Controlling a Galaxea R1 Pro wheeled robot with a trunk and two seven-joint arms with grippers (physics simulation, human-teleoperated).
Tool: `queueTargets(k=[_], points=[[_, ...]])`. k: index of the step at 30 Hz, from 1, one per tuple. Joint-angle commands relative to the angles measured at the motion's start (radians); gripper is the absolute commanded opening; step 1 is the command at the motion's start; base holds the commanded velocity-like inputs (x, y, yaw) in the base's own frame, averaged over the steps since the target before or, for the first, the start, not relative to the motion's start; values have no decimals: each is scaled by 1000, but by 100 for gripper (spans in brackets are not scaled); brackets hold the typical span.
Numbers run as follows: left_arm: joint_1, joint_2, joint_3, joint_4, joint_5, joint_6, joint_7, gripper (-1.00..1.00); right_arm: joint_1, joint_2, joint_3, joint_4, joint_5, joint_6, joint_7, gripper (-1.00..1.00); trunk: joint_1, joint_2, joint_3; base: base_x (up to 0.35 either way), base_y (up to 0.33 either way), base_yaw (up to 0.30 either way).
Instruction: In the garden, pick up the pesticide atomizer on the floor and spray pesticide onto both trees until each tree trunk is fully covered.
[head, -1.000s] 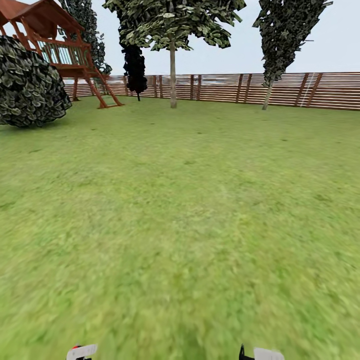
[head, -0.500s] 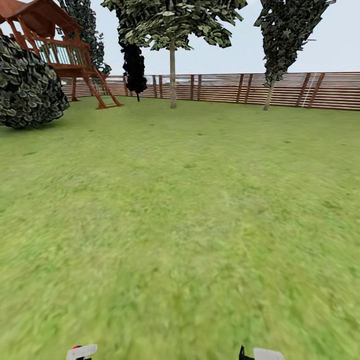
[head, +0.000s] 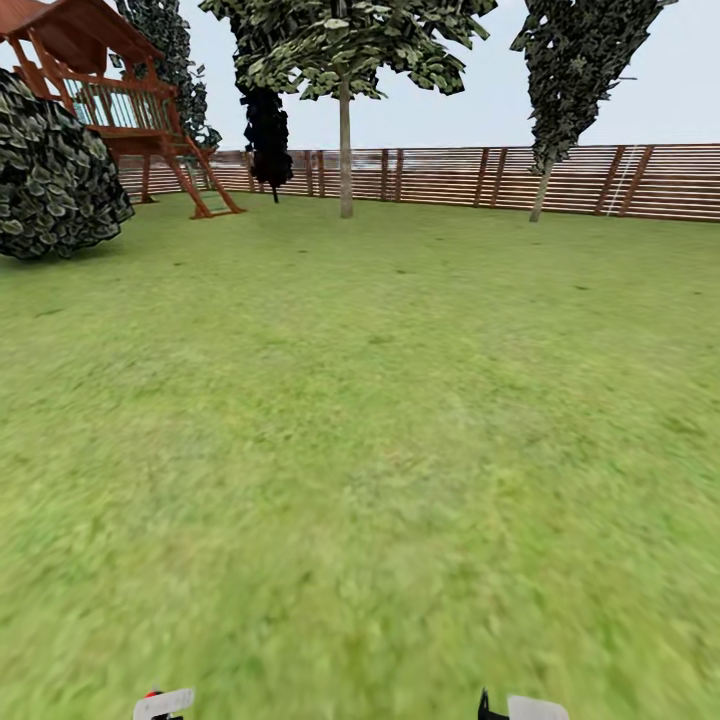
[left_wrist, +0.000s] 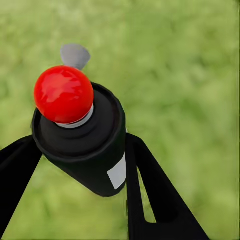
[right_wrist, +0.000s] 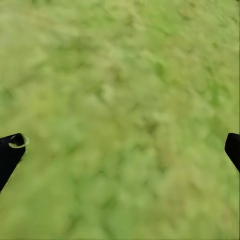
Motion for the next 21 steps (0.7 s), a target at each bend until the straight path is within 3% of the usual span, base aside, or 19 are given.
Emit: queueTargets(k=[1,21], points=[[0,0,0,0,0,0,0,-100,0,0,0,0,0,0,0,100,0,0,0,337,0,0],[0,1,0,0,0,-1,0,-100,0,0,0,0,0,0,0,100,0,0,0,337,0,0]])
